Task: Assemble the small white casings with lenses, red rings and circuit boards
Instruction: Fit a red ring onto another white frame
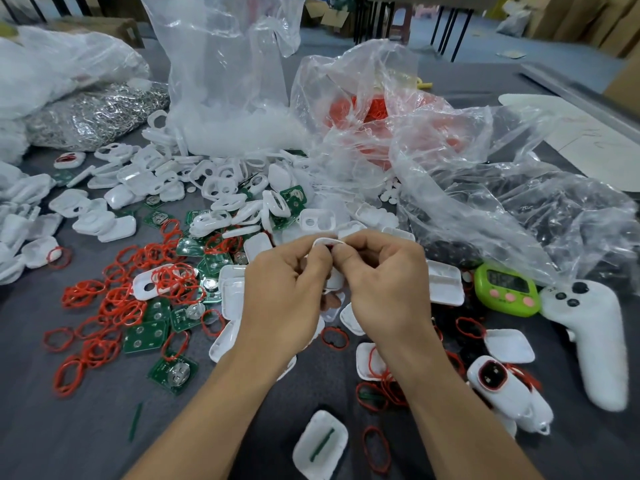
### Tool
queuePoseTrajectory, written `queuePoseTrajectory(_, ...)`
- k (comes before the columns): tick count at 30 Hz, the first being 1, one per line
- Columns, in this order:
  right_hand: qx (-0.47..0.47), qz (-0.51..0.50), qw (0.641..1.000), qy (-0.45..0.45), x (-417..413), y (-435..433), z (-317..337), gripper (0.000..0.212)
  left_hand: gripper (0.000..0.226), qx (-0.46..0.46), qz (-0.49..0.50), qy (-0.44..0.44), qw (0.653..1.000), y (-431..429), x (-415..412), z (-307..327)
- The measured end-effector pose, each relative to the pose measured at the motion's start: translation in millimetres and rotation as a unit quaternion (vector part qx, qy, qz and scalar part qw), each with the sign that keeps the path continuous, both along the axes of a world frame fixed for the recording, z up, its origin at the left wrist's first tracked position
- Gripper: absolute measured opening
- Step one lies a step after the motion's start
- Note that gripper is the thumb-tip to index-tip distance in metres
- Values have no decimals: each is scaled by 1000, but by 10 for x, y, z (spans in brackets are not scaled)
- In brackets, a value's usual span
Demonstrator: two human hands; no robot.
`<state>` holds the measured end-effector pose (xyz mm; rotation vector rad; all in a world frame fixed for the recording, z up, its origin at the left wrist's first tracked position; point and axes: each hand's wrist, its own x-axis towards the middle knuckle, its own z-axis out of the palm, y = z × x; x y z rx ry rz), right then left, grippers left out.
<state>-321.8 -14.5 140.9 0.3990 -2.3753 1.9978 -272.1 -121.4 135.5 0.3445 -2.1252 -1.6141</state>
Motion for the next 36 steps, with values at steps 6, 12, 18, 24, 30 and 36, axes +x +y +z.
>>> queuePoseTrajectory(6, 68, 32, 997, 6, 8, -19, -39, 27, 35, -49, 31, -9, 998, -45, -48, -65)
queuePoseTrajectory(12, 61, -2, 997, -37, -70, -11, -60, 28, 33, -5, -19, -24, 1000, -71, -51, -80)
queuePoseTrajectory(18, 109, -7, 994, 12, -74, 65, -3, 19, 27, 3, 51, -13, 999, -104, -77, -77)
queuePoseTrajectory(24, 258, -55, 962, 75, -305, 392, 132, 22, 31, 259, 117, -6, 959, -330, -128, -27)
queuePoseTrajectory(30, 353, 82, 928, 82, -247, 196, 130, 21, 29, 291, 83, 13, 953, -454, -69, 5)
queuePoseTrajectory(36, 430, 126, 887, 115, -225, -30, 40, 24, 29, 272, 111, 0, 956, -404, -64, -46)
